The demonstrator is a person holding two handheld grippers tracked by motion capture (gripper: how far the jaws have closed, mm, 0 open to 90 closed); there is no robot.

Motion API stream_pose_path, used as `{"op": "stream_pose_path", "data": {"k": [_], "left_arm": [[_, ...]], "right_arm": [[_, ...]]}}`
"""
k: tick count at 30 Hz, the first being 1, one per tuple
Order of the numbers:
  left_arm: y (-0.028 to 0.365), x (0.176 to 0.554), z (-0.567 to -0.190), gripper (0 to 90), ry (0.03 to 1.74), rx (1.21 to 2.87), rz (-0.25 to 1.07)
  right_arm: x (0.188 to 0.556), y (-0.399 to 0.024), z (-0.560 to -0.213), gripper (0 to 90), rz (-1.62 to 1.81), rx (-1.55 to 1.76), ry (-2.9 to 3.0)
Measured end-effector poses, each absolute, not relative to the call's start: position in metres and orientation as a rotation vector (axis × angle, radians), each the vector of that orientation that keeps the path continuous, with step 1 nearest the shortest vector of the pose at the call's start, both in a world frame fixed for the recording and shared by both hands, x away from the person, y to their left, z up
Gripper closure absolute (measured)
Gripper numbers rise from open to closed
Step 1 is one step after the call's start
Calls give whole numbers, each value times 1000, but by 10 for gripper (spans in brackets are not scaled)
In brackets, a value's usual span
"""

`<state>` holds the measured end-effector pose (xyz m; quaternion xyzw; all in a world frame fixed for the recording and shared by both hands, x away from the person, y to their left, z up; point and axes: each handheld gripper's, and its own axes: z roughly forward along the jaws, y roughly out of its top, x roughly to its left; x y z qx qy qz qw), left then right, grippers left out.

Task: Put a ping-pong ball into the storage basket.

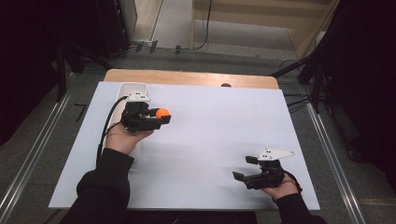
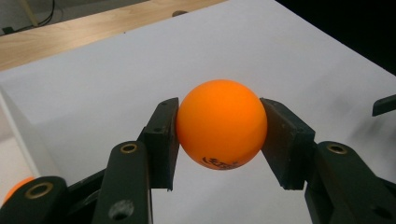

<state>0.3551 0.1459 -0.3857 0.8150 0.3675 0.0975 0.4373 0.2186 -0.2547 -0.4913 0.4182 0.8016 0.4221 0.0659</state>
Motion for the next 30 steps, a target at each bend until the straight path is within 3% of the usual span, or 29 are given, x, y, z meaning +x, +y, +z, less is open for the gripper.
{"op": "stream_pose_path", "data": {"k": [30], "left_arm": [[184, 360, -382, 510, 1076, 1943, 384]], "right_arm": [[218, -255, -492, 136, 1267, 1263, 2419]]}}
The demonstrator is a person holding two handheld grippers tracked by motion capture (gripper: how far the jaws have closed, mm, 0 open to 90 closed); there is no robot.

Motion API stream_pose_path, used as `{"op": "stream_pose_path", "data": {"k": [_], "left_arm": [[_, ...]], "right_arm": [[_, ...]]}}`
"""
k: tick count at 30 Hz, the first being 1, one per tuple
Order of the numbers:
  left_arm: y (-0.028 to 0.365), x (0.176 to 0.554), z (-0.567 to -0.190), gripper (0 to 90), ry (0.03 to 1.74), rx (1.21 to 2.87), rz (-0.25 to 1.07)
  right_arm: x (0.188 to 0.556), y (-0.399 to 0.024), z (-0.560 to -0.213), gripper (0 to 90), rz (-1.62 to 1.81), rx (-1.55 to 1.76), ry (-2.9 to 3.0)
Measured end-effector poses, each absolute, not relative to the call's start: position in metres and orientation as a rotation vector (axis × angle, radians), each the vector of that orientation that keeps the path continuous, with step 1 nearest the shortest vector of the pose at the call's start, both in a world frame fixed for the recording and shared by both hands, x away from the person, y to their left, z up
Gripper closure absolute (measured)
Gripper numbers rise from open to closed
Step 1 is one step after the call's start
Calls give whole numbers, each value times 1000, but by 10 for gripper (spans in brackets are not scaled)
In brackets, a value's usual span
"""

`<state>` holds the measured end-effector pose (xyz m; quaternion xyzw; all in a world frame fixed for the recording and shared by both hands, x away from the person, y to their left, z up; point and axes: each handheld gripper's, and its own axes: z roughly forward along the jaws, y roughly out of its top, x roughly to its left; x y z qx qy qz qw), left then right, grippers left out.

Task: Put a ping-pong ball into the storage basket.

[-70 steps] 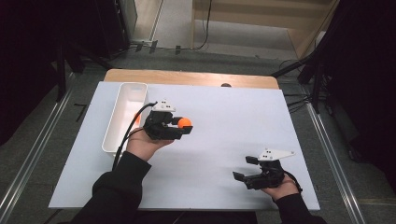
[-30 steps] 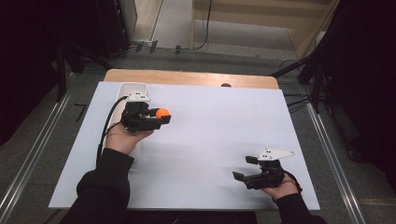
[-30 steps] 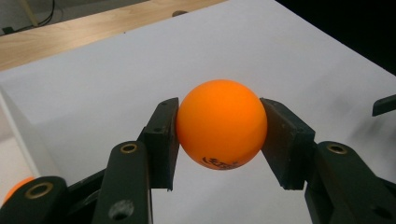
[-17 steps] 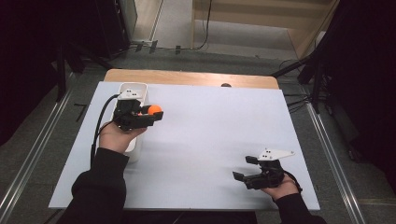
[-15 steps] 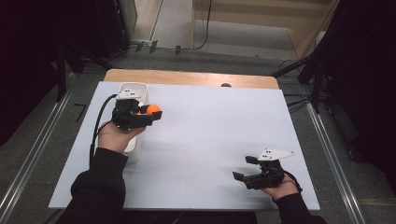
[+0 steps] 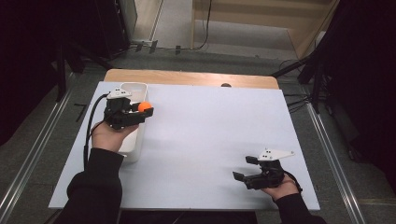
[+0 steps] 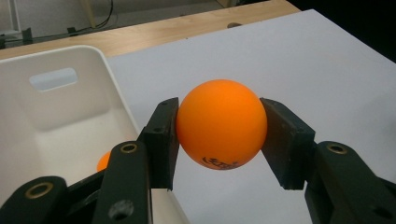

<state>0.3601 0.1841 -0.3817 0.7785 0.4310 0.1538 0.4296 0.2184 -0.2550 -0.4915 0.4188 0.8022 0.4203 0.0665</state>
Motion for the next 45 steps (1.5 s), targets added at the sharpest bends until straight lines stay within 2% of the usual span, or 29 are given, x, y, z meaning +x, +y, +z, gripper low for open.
{"op": "stream_pose_path", "data": {"k": [20, 37, 45], "left_arm": [[208, 366, -384, 510, 1185, 1886, 458], [214, 377, -387, 510, 1295, 1794, 549], [217, 383, -391, 510, 1331, 1803, 585]], "right_arm": [[219, -255, -492, 136, 1263, 1261, 2416], [218, -255, -492, 136, 1262, 1256, 2423], [217, -256, -492, 136, 1265, 1264, 2413]]}}
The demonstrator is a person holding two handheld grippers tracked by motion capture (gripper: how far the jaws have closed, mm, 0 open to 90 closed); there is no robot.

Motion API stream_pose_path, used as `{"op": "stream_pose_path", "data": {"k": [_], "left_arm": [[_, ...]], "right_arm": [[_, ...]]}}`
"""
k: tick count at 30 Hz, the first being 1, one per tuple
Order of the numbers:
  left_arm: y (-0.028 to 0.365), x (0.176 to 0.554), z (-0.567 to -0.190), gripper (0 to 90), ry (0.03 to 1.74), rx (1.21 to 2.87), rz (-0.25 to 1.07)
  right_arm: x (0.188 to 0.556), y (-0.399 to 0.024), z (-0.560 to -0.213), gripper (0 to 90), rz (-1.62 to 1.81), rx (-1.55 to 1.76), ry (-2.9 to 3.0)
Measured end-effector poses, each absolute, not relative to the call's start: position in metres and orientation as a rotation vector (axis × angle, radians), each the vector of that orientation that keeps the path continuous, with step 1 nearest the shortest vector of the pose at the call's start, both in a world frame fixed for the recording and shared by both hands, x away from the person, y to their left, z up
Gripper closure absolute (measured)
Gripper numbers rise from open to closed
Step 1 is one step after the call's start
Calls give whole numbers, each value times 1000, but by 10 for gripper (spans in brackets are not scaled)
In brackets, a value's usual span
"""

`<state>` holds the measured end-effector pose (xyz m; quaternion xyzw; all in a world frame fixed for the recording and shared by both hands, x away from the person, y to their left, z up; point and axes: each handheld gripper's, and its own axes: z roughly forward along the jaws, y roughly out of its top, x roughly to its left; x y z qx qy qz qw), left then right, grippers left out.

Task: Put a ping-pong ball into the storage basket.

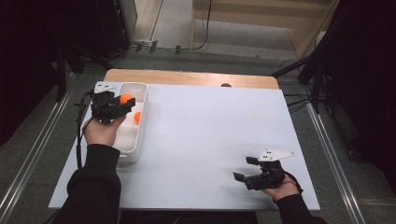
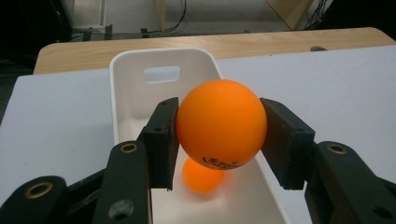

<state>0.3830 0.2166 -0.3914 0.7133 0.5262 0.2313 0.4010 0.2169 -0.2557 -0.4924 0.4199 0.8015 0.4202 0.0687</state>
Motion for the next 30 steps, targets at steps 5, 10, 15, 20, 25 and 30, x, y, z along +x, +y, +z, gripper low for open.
{"op": "stream_pose_path", "data": {"k": [5, 10, 15, 20, 25, 30], "left_arm": [[218, 386, -394, 510, 1354, 1796, 595], [219, 389, -397, 510, 1370, 1794, 605], [217, 391, -400, 509, 1386, 1800, 606], [218, 392, -405, 509, 1410, 1793, 599], [219, 393, -408, 508, 1433, 1792, 607], [217, 393, -412, 507, 1442, 1795, 589]], "right_arm": [[216, -256, -492, 136, 1266, 1267, 2414], [216, -256, -492, 136, 1263, 1268, 2415], [216, -256, -492, 136, 1264, 1267, 2415], [216, -256, -492, 136, 1266, 1266, 2415], [216, -256, -492, 136, 1265, 1266, 2415], [217, -256, -492, 136, 1268, 1266, 2414]]}}
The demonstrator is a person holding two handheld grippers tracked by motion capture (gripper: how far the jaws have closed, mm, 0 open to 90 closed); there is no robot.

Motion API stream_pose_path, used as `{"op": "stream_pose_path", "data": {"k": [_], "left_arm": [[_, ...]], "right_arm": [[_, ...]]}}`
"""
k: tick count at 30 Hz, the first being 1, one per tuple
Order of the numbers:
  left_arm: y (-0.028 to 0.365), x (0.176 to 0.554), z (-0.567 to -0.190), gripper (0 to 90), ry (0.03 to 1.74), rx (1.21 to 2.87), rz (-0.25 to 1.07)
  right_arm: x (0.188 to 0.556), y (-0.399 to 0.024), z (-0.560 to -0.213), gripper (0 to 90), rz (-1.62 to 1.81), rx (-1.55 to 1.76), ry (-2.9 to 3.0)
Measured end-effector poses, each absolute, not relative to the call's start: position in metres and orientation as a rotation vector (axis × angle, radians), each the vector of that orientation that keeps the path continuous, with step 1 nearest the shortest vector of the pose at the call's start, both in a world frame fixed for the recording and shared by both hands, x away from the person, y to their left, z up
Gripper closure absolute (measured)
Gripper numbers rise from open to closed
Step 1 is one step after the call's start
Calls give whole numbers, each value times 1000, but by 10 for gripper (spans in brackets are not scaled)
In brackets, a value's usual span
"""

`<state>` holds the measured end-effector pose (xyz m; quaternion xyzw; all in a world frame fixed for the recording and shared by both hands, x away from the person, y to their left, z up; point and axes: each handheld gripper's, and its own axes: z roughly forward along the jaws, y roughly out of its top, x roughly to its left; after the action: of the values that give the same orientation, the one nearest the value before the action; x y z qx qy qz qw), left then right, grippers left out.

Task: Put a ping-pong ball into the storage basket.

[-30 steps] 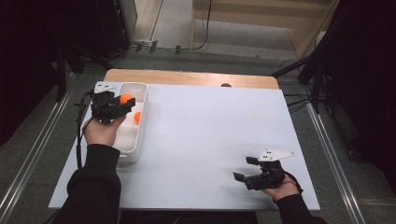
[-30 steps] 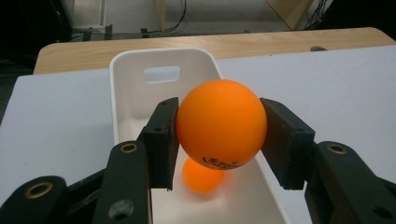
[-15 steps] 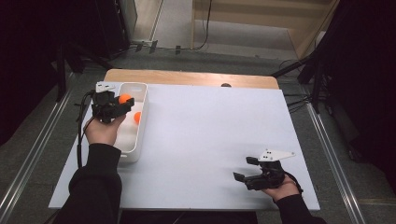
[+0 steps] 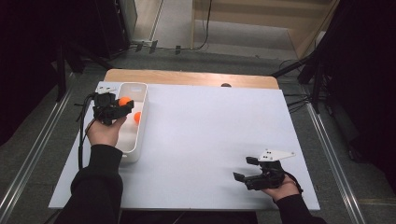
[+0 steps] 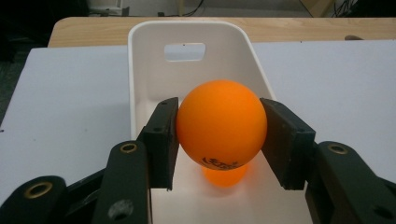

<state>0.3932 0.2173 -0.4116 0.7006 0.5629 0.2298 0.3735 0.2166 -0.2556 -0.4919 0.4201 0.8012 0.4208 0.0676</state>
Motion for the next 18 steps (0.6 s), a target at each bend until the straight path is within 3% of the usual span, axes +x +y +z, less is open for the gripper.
{"op": "stream_pose_path", "data": {"k": [18], "left_arm": [[217, 396, -416, 504, 1492, 1817, 574]], "right_arm": [[217, -255, -492, 136, 1266, 1264, 2415]]}}
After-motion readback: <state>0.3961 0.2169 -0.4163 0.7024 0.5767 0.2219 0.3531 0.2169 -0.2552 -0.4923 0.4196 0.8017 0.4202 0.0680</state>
